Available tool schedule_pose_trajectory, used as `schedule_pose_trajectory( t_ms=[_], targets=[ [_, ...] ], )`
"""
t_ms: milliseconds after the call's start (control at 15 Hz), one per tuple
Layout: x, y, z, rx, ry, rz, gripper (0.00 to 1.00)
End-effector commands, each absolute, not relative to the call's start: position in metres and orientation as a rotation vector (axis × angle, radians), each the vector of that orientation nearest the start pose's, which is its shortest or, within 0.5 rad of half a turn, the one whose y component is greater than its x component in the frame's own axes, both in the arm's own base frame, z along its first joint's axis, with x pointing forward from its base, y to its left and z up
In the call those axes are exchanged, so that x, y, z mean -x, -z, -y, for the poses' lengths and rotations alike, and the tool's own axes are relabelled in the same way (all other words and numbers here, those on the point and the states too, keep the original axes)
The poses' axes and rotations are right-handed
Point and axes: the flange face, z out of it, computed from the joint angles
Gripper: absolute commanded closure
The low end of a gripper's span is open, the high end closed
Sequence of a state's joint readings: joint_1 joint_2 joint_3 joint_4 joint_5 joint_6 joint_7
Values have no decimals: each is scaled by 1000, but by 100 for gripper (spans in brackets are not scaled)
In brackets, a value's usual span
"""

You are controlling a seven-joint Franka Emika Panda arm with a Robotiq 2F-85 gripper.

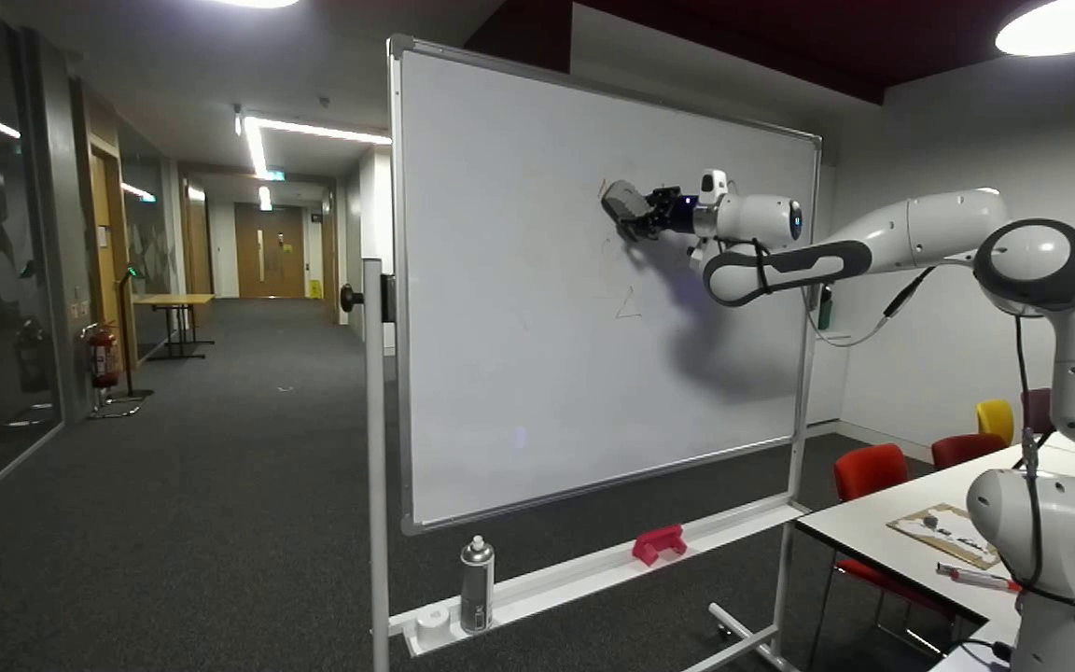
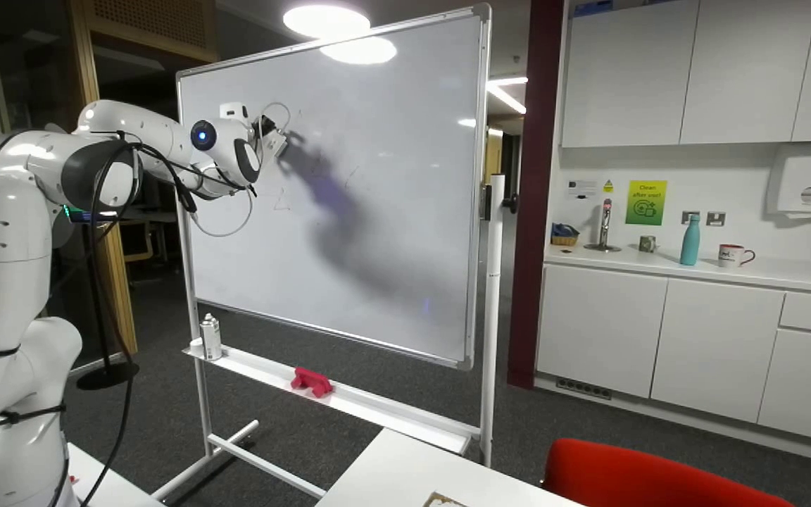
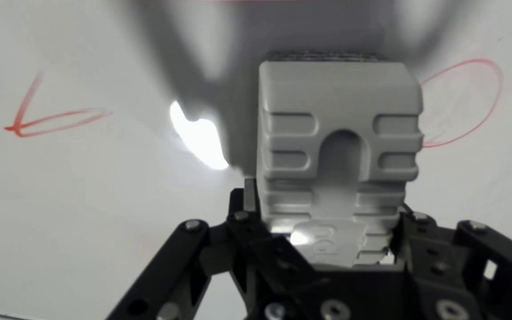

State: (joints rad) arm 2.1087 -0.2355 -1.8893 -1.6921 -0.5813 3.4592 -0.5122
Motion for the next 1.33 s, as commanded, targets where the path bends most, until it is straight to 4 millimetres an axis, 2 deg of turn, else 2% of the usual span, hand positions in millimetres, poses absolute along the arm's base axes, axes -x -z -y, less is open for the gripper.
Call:
schedule_pose_trajectory(
  t_ms=[0, 400, 533, 600, 733, 1000, 1133, 1200, 1267],
  targets=[
    [-582, -775, -59, 1945, 2689, 1181, 65],
    [-585, -794, 29, 2036, 2756, 861, 65],
    [-586, -796, 51, 2057, 2765, 787, 65],
    [-586, -797, 54, 2052, 2771, 783, 65],
    [-588, -796, 45, 2024, 2776, 847, 65],
    [-591, -771, -3, 1970, 2705, 1071, 65],
    [-593, -757, -15, 1942, 2670, 1173, 65],
    [-592, -757, -17, 1945, 2646, 1184, 65],
    [-586, -775, -4, 1966, 2719, 1104, 40]
  ],
)
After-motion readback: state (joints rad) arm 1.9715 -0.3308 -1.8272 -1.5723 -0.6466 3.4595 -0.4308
